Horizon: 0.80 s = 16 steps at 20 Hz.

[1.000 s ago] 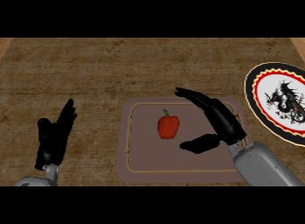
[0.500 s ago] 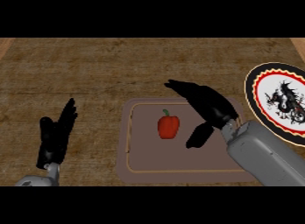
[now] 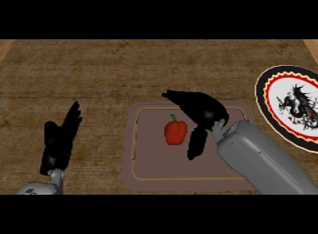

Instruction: Pick the bell pepper from the tray and place it in the plate

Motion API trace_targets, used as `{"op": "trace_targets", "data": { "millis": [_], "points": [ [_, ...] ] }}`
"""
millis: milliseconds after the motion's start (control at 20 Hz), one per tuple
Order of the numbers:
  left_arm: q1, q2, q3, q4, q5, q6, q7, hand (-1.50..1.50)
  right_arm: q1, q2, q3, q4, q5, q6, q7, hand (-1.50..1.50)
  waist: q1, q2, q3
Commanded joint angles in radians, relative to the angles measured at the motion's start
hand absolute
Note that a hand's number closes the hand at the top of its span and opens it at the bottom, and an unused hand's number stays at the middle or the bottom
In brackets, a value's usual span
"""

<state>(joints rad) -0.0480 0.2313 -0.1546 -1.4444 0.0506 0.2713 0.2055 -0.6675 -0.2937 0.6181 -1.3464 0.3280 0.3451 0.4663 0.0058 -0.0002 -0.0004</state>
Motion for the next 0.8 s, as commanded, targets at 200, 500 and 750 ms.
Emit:
{"op": "trace_targets", "data": {
  "millis": [200, 500, 750],
  "points": [
    [0.001, -0.042, 0.022, 0.006, -0.041, -0.016, 0.017, 0.00, 0.049, 0.095, -0.075, 0.056, 0.153, 0.075, -0.053, -1.50, -0.002, 0.000, 0.000],
    [-0.050, -0.022, 0.101, 0.080, -0.018, -0.087, -0.027, 0.00, 0.043, 0.125, -0.144, 0.080, 0.200, 0.161, -0.080, -1.50, -0.003, 0.001, 0.000],
    [0.054, -0.059, 0.056, -0.072, -0.063, -0.066, 0.020, 0.00, 0.035, 0.198, -0.193, 0.155, 0.271, 0.157, -0.105, -1.50, 0.001, 0.000, 0.000]
  ]
}}
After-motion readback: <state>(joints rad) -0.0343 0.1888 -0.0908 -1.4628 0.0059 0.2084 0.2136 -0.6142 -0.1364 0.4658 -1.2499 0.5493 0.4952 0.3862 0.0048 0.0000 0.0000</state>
